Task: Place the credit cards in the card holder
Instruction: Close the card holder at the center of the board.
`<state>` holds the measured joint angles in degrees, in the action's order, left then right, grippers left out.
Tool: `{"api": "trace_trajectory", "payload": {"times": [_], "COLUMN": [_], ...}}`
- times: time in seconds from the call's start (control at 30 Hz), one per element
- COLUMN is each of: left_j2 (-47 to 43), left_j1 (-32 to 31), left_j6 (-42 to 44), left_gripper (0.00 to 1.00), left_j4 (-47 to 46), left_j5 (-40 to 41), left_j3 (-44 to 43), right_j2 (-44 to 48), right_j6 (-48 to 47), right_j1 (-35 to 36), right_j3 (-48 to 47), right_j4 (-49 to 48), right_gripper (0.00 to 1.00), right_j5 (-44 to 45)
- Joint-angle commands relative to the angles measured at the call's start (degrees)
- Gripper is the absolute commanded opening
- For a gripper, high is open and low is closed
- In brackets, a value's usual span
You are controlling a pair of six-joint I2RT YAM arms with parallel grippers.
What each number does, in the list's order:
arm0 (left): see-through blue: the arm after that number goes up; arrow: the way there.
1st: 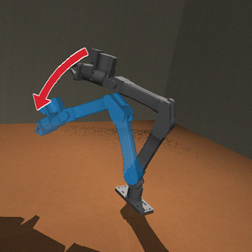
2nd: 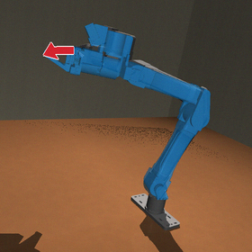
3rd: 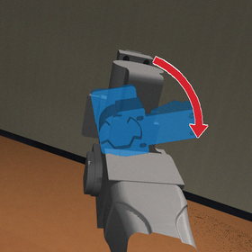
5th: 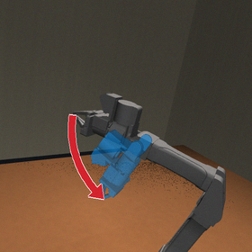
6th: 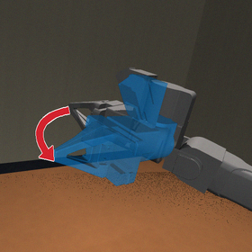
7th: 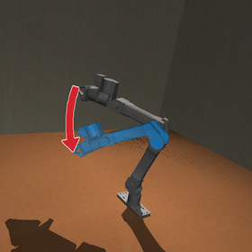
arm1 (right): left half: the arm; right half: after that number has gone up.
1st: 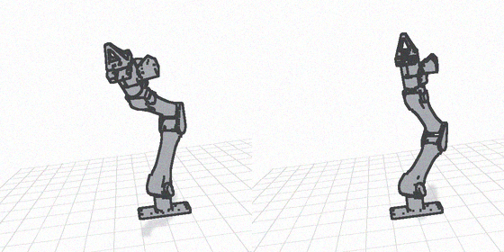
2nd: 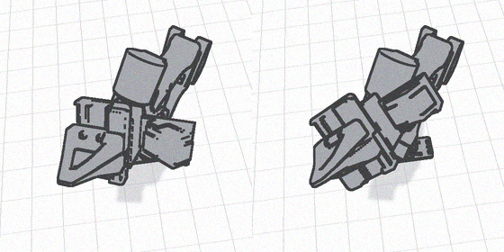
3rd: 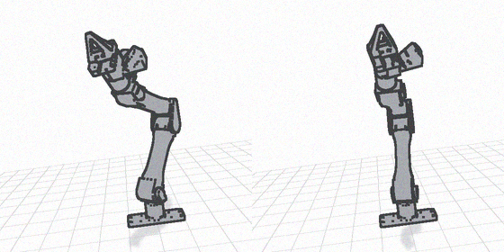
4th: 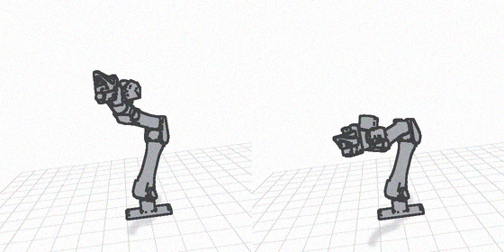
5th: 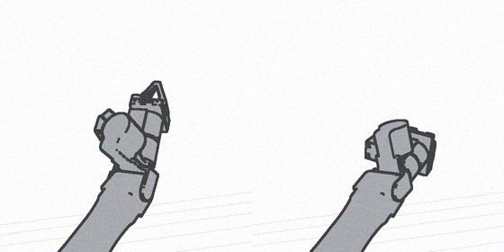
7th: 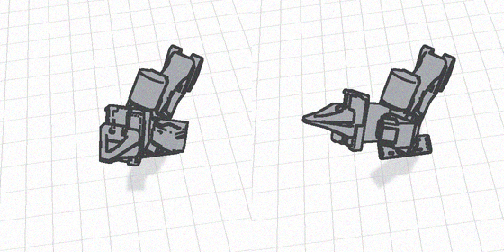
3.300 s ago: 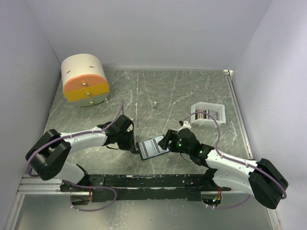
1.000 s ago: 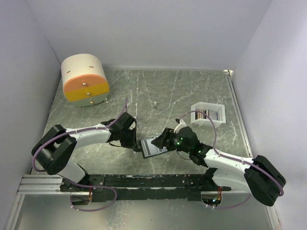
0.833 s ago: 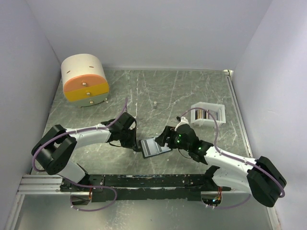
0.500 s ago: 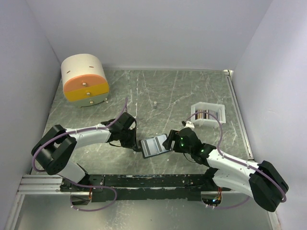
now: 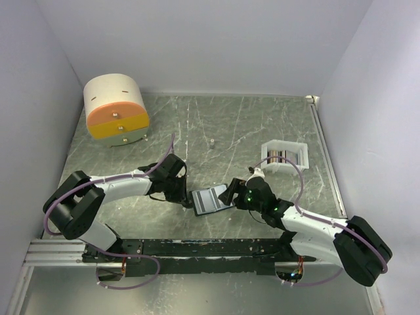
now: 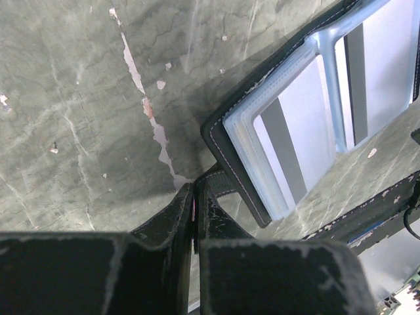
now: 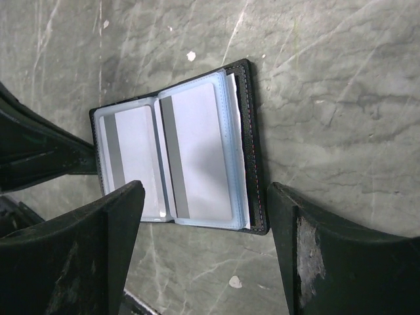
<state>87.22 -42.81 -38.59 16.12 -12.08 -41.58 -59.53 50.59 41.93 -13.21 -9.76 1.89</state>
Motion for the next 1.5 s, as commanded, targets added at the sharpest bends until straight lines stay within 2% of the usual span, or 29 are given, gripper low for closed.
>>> {"api": "trace_trajectory", "payload": {"times": [0.0, 0.37, 0.63, 0.87, 1.1, 1.3, 1.47], "left_j2": [-0.07, 0.50, 0.77, 1.66, 2.31, 1.70, 1.33], "left_j1": [-0.09, -0.25, -0.51, -0.96, -1.04, -1.05, -1.05], "left_j6": [-0.52, -0.55, -0.68, -1.48, -2.41, -2.72, -2.69], "left_gripper": [0.13, 0.13, 0.13, 0.14, 0.16, 0.17, 0.18], "left_j4": [-1.82, -2.67, -2.65, -4.28, -6.25, -6.06, -5.26], "left_j5": [-2.22, -2.86, -3.28, -5.02, -8.10, -7.57, -7.35], "left_j3": [-0.43, -0.81, -1.47, -1.98, -1.58, -0.68, -1.12], "right_j2": [1.71, 5.37, 4.65, 1.31, -6.23, -9.98, -10.35], "right_j6": [3.37, 6.86, 8.06, 7.62, 5.51, 2.17, -3.53], "right_j1": [-0.04, -0.05, -0.02, 0.17, 0.43, 0.52, 0.48], "right_j3": [2.27, 2.39, 2.39, 0.75, -1.76, -4.78, -8.80], "right_j4": [-2.53, -7.79, -13.46, -17.12, -19.16, -15.61, -7.53], "right_gripper": [0.76, 0.75, 0.75, 0.74, 0.73, 0.71, 0.56], "right_j5": [-4.21, -8.72, -12.90, -17.33, -22.33, -22.96, -19.87]}}
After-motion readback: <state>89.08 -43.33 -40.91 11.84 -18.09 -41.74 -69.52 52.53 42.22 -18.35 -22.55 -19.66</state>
